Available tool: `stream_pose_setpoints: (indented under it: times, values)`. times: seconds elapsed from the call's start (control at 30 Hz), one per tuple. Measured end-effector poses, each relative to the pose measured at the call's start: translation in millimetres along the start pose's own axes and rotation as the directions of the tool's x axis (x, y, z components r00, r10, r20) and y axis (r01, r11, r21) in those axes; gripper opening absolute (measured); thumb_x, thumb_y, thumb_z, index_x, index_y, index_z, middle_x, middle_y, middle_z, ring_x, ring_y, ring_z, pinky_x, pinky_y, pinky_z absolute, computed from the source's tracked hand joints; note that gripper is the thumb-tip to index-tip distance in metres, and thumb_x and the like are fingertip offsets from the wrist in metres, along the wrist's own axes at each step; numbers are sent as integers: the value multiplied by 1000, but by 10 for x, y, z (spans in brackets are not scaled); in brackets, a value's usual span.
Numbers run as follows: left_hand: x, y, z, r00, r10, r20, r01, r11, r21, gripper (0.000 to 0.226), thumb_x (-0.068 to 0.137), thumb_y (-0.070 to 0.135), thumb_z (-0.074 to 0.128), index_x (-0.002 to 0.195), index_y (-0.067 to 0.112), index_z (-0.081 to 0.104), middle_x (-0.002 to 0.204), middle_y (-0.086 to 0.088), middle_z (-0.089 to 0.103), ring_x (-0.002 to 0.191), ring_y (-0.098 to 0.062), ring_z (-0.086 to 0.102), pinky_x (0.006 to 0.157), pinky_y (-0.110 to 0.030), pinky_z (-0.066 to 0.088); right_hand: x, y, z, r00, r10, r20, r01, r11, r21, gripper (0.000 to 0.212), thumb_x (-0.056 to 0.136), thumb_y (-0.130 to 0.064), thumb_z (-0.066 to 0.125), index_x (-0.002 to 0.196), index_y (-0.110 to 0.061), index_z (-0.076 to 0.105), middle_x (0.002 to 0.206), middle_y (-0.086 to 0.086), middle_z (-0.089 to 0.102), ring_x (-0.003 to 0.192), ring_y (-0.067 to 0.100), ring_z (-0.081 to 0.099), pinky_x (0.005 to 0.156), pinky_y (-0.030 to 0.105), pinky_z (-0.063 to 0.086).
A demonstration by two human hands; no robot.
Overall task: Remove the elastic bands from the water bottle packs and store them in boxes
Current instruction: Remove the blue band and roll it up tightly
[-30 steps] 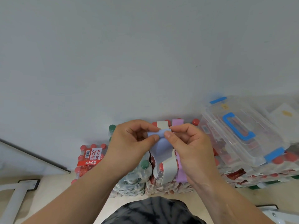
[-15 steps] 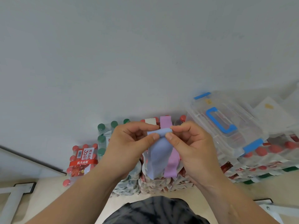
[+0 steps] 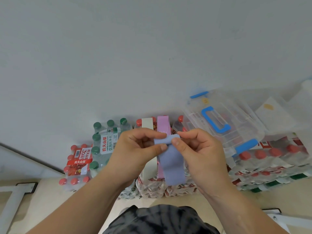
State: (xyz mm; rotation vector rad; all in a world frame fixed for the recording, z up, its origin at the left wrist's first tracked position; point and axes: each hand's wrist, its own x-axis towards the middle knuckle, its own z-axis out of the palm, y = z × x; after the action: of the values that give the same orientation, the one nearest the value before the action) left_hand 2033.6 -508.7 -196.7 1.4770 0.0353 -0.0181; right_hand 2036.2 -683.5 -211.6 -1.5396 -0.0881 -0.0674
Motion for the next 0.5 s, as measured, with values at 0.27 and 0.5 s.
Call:
stream_pose_setpoints:
  times: [0.27,0.5]
  values:
    - [-28,3,169,999,-18,-32,20,997,78,20,80,10,79,99,15,81,95,-5,80,92,-25,76,80,-35,61,-42,11,-52,997,-44,-56,48,997,60,14,84,-32,76,90,-45,80,95,-11,79,89,7,75,75,15,56]
    - [13,53,204,998,37,-51,-32,993,111,19,79,9,81,97,16,82,94,-3,80,92,-22,76,80,-33,61,-37,-102,-34,996,-59,-63,65,993,98,14,78,-40,78,90,-47,80,88,-13,79,82,2,74,72,12,55]
